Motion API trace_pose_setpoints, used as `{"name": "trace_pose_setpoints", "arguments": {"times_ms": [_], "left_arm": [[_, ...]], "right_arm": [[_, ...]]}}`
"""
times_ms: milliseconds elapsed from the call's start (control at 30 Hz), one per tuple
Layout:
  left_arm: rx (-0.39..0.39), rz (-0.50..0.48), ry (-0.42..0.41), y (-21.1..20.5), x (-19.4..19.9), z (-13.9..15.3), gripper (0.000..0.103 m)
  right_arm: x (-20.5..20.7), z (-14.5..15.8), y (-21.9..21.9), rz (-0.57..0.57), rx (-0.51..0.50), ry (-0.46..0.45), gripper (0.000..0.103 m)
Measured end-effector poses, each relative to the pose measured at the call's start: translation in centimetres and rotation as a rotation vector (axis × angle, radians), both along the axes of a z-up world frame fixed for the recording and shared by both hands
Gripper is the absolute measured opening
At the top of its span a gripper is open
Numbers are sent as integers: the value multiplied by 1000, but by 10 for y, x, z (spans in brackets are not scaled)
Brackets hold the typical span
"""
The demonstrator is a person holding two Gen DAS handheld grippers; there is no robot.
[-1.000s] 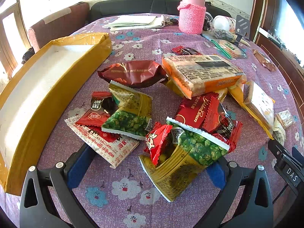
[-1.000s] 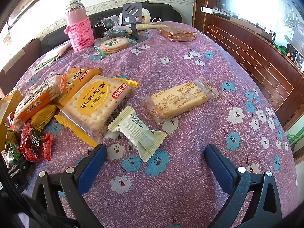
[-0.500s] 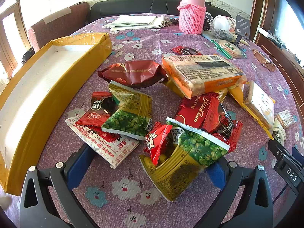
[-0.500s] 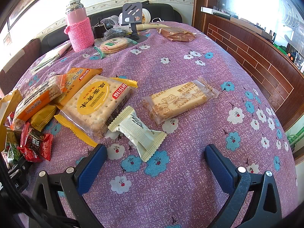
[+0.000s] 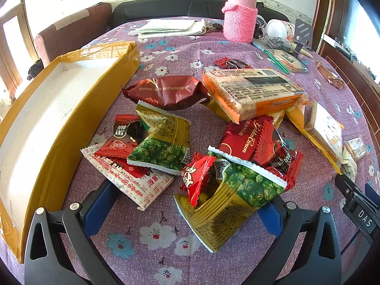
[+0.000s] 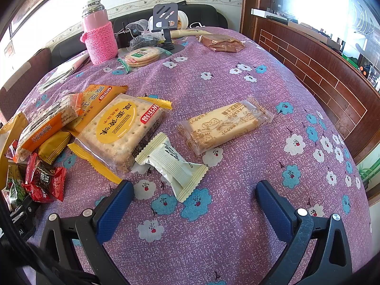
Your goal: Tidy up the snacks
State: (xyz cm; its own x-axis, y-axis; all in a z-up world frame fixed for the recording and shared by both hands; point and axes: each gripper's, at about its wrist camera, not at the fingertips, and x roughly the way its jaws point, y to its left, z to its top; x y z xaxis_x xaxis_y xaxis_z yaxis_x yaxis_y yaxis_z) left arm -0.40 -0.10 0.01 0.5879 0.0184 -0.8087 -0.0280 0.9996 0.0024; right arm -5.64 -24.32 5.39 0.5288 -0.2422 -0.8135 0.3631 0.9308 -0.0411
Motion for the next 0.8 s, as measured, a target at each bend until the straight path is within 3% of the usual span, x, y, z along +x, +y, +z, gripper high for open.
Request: {"name": "trace_pose_setpoints", "arguments": {"times_ms": [400,800], "left_arm": [[4,32,3,-8,5,0,103],[-2,-161,66,-10,-12,2,103]], "right_arm": [[0,0,0,-9,4,1,103],[0,2,1,42,30,63,103]]}}
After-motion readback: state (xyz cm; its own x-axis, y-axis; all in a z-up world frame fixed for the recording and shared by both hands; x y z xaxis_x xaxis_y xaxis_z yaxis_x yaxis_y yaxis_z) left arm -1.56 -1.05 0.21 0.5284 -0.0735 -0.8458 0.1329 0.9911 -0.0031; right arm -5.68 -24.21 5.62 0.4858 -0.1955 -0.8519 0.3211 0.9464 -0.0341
